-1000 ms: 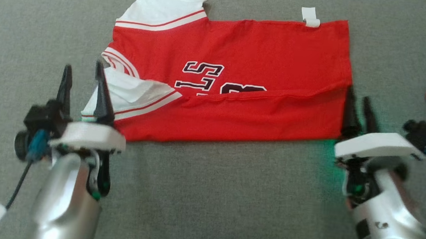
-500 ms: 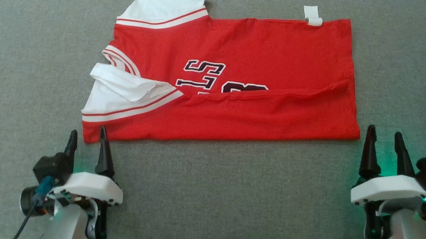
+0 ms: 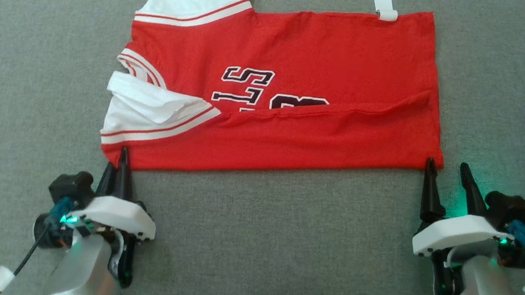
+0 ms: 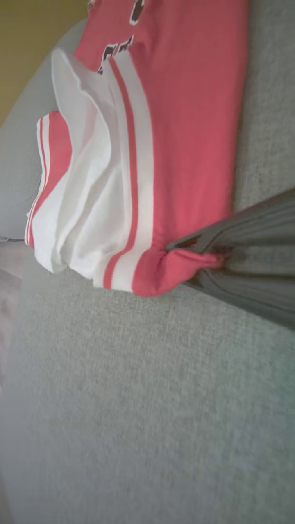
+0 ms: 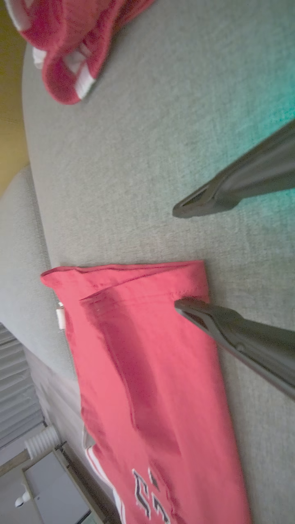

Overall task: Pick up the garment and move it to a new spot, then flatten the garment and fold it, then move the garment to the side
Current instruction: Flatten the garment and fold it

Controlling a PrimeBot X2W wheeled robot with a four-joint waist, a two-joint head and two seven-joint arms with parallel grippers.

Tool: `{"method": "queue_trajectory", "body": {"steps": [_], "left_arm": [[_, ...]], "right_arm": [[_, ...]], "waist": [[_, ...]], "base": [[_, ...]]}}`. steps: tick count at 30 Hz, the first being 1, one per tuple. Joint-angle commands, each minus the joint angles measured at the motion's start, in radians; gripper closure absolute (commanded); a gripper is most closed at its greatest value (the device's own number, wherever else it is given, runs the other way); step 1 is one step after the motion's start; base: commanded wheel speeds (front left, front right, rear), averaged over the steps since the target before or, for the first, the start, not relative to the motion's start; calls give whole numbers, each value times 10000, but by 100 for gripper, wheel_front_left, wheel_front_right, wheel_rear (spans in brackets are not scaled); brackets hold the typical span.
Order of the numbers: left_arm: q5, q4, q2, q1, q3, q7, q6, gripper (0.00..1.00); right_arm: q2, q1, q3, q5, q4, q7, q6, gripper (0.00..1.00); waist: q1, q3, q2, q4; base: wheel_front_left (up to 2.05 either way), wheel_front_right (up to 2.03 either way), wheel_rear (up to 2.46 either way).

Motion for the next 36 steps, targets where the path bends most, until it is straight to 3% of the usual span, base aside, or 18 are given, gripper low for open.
{"method": "queue_trajectory", "body": {"steps": [1, 4, 5, 6, 7, 15, 27, 28, 29, 30, 33, 36], "left_arm": [[-251, 508, 89, 9, -53, 137, -101, 100], [-538, 784, 89, -124, -347, 137, -223, 100], [-613, 806, 89, -144, -427, 137, -240, 100], [-682, 821, 89, -167, -490, 137, -257, 100], [-736, 806, 89, -182, -533, 137, -266, 100], [-690, 180, 89, 454, -319, 137, -109, 100], [-400, -1091, 89, 2748, -292, 137, -26, 100], [-372, -1266, 89, 2838, -346, 137, -22, 92], [-372, -1489, 89, 2901, -362, 137, -8, 17], [-391, -1768, 89, 2927, -315, 137, 26, 0], [-10, -2738, 89, 2783, -94, 137, 286, 0], [640, -3246, 139, 2236, -163, 137, 208, 0]], "right_arm": [[-2, -493, 236, -41, 30, -106, -7, 0], [-2, -720, 376, 194, 640, -106, -7, 0], [-2, -791, 483, 260, 803, -106, -7, 19], [-2, -857, 591, 307, 935, -106, -7, 55], [-2, -909, 642, 373, 1024, -106, -7, 100], [-2, -621, 271, 656, 1024, -106, -7, 100], [-1, 1311, -200, 1389, 555, -106, -7, 100], [-1, 1404, -235, 1413, 503, -107, -7, 67], [-1, 1459, -278, 1401, 441, -107, -7, 2], [-1, 1470, -347, 1364, 375, -107, -7, 0], [-1, 1211, -564, 996, 56, -107, -7, 0], [-12, 596, -683, 596, -170, -107, -7, 0]], "waist": [[1, 73, 0, 36], [1, 125, 0, 98], [1, 139, 0, 120], [1, 148, 0, 137], [1, 143, 0, 153], [1, -516, 0, 223], [1, -2206, 0, 350], [1, -2203, 0, 366], [1, -2172, 0, 379], [1, -2116, 0, 388], [1, -1825, 0, 385], [1, -1439, 0, 377]], "base": [[0, 0, 0], [0, 0, 0], [0, 0, 0], [0, 0, 0], [0, 0, 0], [0, 0, 0], [0, 0, 0], [0, 0, 0], [0, 0, 0], [0, 0, 0], [0, 0, 0], [0, 0, 0]]}}
